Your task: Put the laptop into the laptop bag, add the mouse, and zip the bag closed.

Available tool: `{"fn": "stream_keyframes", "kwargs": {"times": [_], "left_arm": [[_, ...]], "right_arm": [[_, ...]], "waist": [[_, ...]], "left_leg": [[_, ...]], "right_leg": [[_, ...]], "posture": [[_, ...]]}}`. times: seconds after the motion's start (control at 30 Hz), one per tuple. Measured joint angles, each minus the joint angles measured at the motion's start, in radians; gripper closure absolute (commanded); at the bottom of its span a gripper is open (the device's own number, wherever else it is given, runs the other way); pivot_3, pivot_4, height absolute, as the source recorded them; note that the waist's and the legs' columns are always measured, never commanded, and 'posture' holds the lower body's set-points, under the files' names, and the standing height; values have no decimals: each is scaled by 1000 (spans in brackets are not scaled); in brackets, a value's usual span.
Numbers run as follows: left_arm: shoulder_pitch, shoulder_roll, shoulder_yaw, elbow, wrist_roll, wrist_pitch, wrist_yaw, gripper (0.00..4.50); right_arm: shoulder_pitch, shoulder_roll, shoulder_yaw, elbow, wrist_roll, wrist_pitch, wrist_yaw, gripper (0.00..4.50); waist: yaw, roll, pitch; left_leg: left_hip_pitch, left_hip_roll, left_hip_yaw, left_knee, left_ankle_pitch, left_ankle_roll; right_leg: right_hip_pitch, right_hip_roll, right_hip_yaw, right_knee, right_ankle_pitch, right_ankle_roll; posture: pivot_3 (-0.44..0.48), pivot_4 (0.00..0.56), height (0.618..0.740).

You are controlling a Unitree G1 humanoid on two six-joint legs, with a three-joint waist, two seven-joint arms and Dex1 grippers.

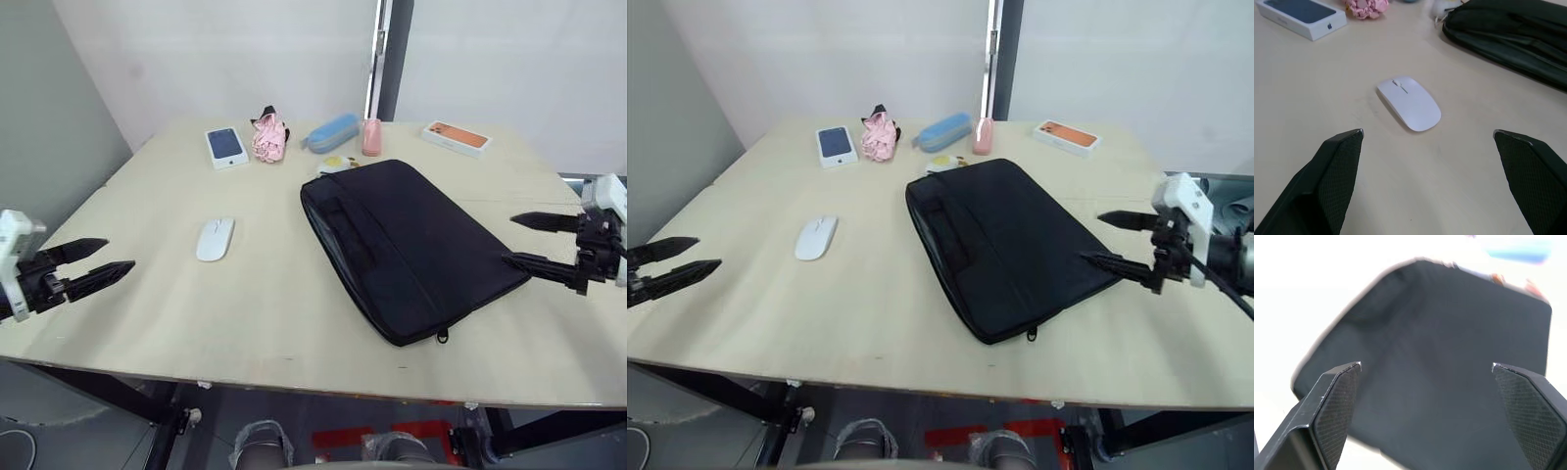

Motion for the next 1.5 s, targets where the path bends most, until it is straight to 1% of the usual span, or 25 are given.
{"fn": "stream_keyframes", "kwargs": {"times": [0.07, 0.13, 0.23, 0.3, 0.4, 0.5, 0.6, 0.77, 0.93, 1.17, 1.33, 1.4, 1.5], "left_arm": [[-25, -29, -51, 0, 9, 19, 40, 26], [-88, -65, -104, 3, 21, 53, 106, 26], [-170, -95, -162, 28, 51, 77, 191, 26], [-238, -125, -202, 72, 83, 82, 248, 26], [-345, -190, -265, 159, 141, 82, 340, 26], [-392, -245, -325, 220, 180, 80, 383, 26], [-442, -286, -372, 289, 216, 62, 407, 26], [-566, -340, -409, 448, 273, -28, 426, 26], [-656, -397, -449, 566, 317, -93, 424, 26], [-782, -417, -456, 771, 378, -174, 453, 26], [-842, -439, -459, 865, 401, -213, 457, 26], [-854, -439, -468, 885, 414, -226, 456, 26], [-890, -437, -515, 955, 477, -283, 455, 26]], "right_arm": [[-37, 13, 7, -59, 48, 13, -25, 12], [-88, 36, 31, -118, 93, 29, -57, 12], [-153, 51, 107, -179, 116, 41, -97, 12], [-213, 78, 156, -196, 137, 50, -129, 12], [-273, 105, 208, -232, 163, 55, -161, 12], [-275, 116, 239, -256, 170, 57, -180, 12], [-277, 118, 250, -266, 180, 58, -199, 12], [-281, 118, 252, -287, 207, 58, -221, 12], [-272, 118, 254, -293, 207, 58, -241, 12], [-248, 117, 249, -327, 233, 61, -274, 12], [-233, 116, 243, -336, 249, 65, -297, 12], [-232, 116, 241, -338, 253, 65, -304, 12], [-231, 116, 230, -350, 271, 66, -326, 12]], "waist": [[0, 0, 0], [3, 0, 0], [2, 0, 0], [0, 0, -1], [2, 0, -1], [2, 0, -1], [4, 0, -1], [7, -1, -1], [10, -1, -1], [11, -1, -1], [15, -1, -1], [15, -1, -1], [18, 0, -2]], "left_leg": [[0, 0, 0, 1, 2, 3], [-1, 0, -2, 3, 3, 4], [-1, 0, -2, 5, 2, 4], [0, 0, -1, 6, 0, -1], [-1, 0, -2, 7, 0, -1], [-2, -1, -2, 8, 0, -1], [-2, 0, -2, 7, 0, -1], [-1, -1, -3, 8, 0, -2], [-2, -1, -3, 8, 0, -2], [-2, -1, -3, 8, 0, -2], [-1, -1, -3, 8, 0, -2], [-1, -1, -3, 8, 0, -2], [0, -2, -3, 8, 0, -2]], "right_leg": [[0, 0, 0, 0, 0, 0], [0, 0, -1, 2, 0, 0], [0, 0, 0, 5, 0, 0], [0, 0, 0, 7, 0, -1], [0, 0, 0, 8, 0, -1], [0, -1, 0, 7, 0, -1], [0, 0, -1, 7, 0, -1], [1, -1, 0, 8, 1, -1], [1, -1, 0, 7, 1, -1], [1, -1, 0, 7, 1, -1], [2, -1, 0, 7, 1, -1], [2, -1, 0, 7, 1, -1], [4, -2, 0, 7, 1, 0]], "posture": [[0, 150, 740], [0, 150, 740], [0, 150, 740], [0, 150, 740], [0, 150, 740], [0, 150, 740], [0, 150, 740], [0, 150, 740], [0, 150, 740], [0, 150, 740], [0, 150, 740], [0, 150, 740], [0, 150, 740]]}}
